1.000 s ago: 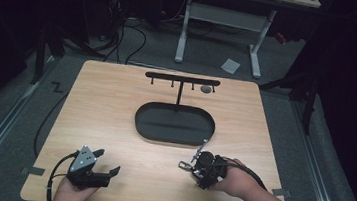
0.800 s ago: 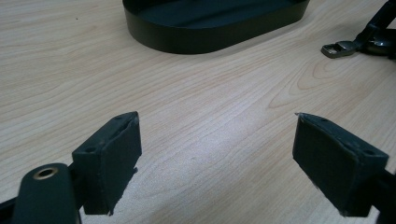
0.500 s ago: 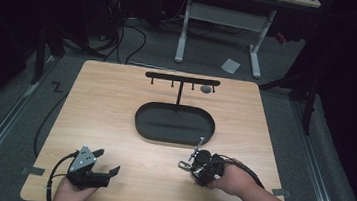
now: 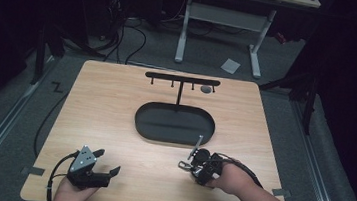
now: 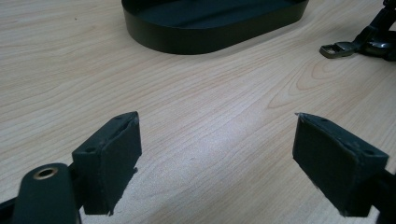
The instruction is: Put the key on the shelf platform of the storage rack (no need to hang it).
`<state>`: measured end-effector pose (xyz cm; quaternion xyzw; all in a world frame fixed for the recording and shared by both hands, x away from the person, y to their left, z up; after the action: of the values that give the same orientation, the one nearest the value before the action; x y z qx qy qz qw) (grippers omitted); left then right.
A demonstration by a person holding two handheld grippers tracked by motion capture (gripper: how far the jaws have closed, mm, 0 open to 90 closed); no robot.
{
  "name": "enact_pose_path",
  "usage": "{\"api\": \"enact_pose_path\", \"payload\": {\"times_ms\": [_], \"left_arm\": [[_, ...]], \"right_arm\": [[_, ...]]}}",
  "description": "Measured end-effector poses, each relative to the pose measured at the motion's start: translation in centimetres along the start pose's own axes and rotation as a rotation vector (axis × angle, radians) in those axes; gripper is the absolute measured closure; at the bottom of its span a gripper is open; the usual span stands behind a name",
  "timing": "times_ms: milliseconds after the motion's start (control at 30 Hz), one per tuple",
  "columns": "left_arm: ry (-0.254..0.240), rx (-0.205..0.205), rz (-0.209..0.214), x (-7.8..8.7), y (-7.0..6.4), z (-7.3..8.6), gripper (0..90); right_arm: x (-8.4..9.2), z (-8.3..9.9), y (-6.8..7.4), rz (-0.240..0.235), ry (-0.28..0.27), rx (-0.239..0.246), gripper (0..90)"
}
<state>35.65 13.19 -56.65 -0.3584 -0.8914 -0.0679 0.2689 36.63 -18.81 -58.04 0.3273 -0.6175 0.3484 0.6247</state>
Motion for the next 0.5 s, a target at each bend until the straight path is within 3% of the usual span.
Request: {"api": "enact_pose_path", "payload": {"times_ms": [400,500], "left_arm": [[-0.004,0.003,-0.002,0.0,0.1,0.0,16.1],[-0.002,0.002,-0.001,0.0,0.1,0.0,16.1]], "right_arm": [[0.2,-0.2,0.1,-0.013,0.007,0.002,48.9],[1.1,-0.4,-0.1,-0.005,0.0,0.001,48.9]]}}
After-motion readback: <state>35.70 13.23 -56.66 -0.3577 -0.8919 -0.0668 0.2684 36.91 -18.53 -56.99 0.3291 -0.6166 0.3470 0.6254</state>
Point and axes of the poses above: each handheld gripper's, and its own axes: x roughly backward along the jaws, z roughly out of its underside, y roughly to its left, the point moved 9 cm from there along -x, roughly forward along the jaws, and after that the axes turned 2 degrees about y, right-handed, at the moved point
